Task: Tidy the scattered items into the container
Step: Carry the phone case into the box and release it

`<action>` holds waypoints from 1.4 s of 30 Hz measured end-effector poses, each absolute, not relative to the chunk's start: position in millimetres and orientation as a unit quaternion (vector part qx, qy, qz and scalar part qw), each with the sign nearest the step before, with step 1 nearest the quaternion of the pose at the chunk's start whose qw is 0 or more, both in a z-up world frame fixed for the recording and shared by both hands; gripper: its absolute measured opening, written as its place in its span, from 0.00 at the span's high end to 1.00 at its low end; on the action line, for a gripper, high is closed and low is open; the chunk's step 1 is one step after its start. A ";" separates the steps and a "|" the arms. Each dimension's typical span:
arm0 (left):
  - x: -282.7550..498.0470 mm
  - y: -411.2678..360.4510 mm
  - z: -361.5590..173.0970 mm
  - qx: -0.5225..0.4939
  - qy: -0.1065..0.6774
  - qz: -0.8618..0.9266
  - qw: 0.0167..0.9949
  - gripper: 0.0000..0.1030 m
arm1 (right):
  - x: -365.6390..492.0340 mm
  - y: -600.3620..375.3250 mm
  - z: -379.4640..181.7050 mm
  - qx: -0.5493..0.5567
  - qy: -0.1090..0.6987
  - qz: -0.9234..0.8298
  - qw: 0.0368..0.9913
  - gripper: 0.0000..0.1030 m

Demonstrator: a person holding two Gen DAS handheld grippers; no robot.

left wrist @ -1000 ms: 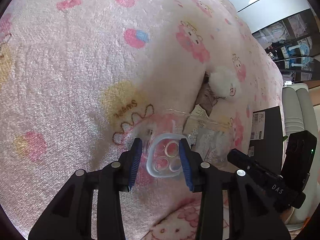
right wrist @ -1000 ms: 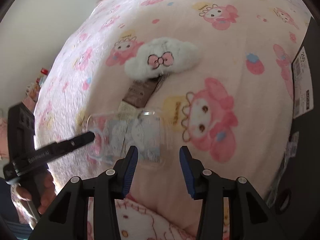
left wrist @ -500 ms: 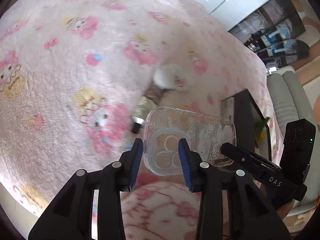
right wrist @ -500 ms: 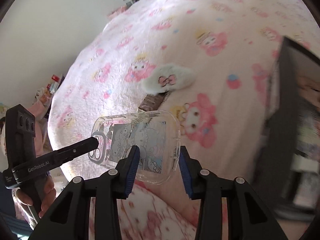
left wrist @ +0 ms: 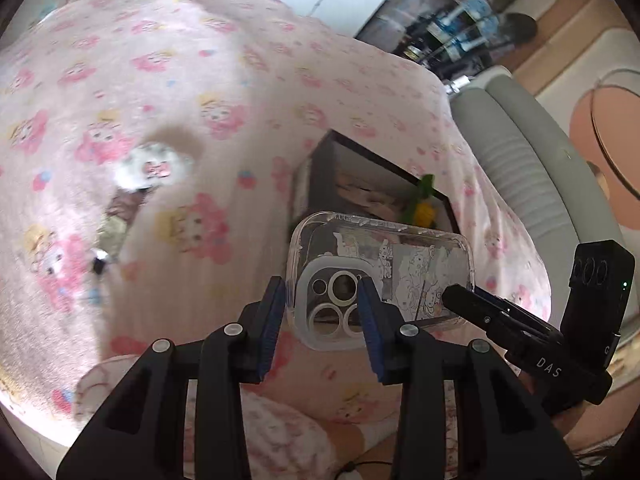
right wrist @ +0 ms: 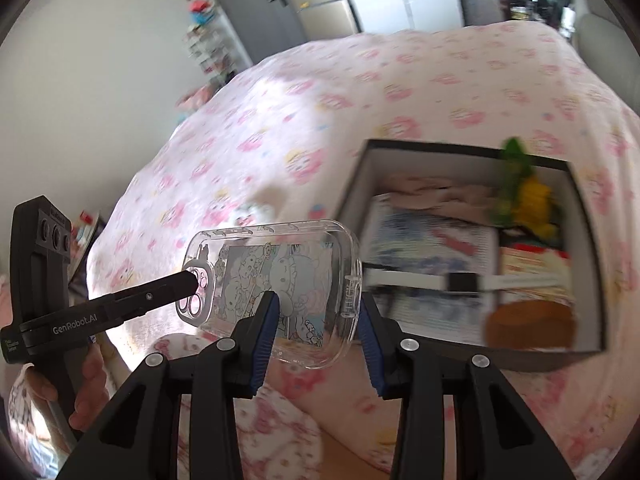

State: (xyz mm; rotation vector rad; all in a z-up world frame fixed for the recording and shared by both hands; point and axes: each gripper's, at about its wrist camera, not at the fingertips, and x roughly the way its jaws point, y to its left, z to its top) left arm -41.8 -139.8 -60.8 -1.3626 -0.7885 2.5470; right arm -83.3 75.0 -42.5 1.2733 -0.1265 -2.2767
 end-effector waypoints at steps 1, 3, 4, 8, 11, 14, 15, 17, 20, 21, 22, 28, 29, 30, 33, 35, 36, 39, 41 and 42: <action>-49.8 -127.8 -60.0 -0.457 -0.259 0.847 0.082 0.64 | -84.5 85.5 -40.1 0.468 -0.050 -0.845 0.255 0.65; -63.9 -111.2 -60.3 -0.464 -0.253 0.844 0.094 0.64 | -88.1 107.5 -38.8 0.465 -0.054 -0.850 0.240 0.65; -72.7 -102.5 -61.4 -0.467 -0.249 0.843 0.099 0.64 | -91.8 116.2 -40.2 0.466 -0.056 -0.851 0.234 0.65; -115.1 -71.3 -73.9 -0.484 -0.229 0.837 0.110 0.64 | -120.4 146.7 -48.3 0.472 -0.052 -0.852 0.220 0.65; -147.8 -53.6 -88.5 -0.499 -0.220 0.830 0.113 0.63 | -150.6 164.4 -61.8 0.484 -0.049 -0.848 0.211 0.65; -175.9 -38.5 -106.0 -0.518 -0.212 0.821 0.111 0.63 | -174.4 179.1 -77.9 0.489 -0.055 -0.847 0.202 0.65; -182.8 -34.4 -110.6 -0.523 -0.208 0.820 0.108 0.63 | -181.3 183.3 -83.7 0.492 -0.060 -0.845 0.199 0.65; -196.5 -26.1 -121.0 -0.533 -0.197 0.816 0.106 0.63 | -193.6 189.6 -95.2 0.496 -0.065 -0.844 0.194 0.65; -210.0 -18.0 -135.5 -0.549 -0.186 0.809 0.097 0.64 | -205.8 194.5 -108.9 0.498 -0.066 -0.844 0.187 0.65; -213.8 -15.7 -140.3 -0.556 -0.182 0.805 0.093 0.64 | -209.1 195.0 -113.7 0.500 -0.065 -0.844 0.185 0.65; -216.1 -14.6 -143.6 -0.561 -0.179 0.803 0.089 0.63 | -210.8 194.5 -116.7 0.500 -0.063 -0.844 0.182 0.65; -226.5 -4.7 -167.4 -0.589 -0.157 0.790 0.065 0.66 | -221.1 189.9 -141.3 0.523 -0.049 -0.834 0.166 0.65; -227.1 -3.7 -170.2 -0.592 -0.157 0.788 0.065 0.66 | -221.2 188.7 -143.7 0.526 -0.045 -0.833 0.167 0.65; -227.1 -2.7 -170.6 -0.592 -0.152 0.789 0.061 0.66 | -221.2 187.1 -145.8 0.531 -0.039 -0.831 0.164 0.65; -224.5 -2.5 -168.1 -0.593 -0.145 0.790 0.053 0.66 | -223.5 190.2 -150.1 0.539 -0.052 -0.826 0.157 0.65; -215.3 -5.0 -161.0 -0.584 -0.153 0.795 0.054 0.67 | -220.6 198.2 -143.5 0.520 -0.081 -0.833 0.168 0.65; -210.1 -5.2 -156.7 -0.578 -0.155 0.799 0.056 0.66 | -217.6 203.0 -137.5 0.510 -0.090 -0.839 0.166 0.65; -192.9 0.2 -144.7 -0.565 -0.136 0.811 0.061 0.67 | -205.6 214.2 -119.4 0.486 -0.085 -0.859 0.134 0.65; -185.5 5.2 -144.3 -0.572 -0.128 0.807 0.072 0.67 | -199.0 217.2 -117.6 0.489 -0.071 -0.862 0.114 0.65; -183.7 6.8 -145.8 -0.576 -0.126 0.804 0.076 0.66 | -197.3 217.3 -120.4 0.497 -0.068 -0.858 0.113 0.65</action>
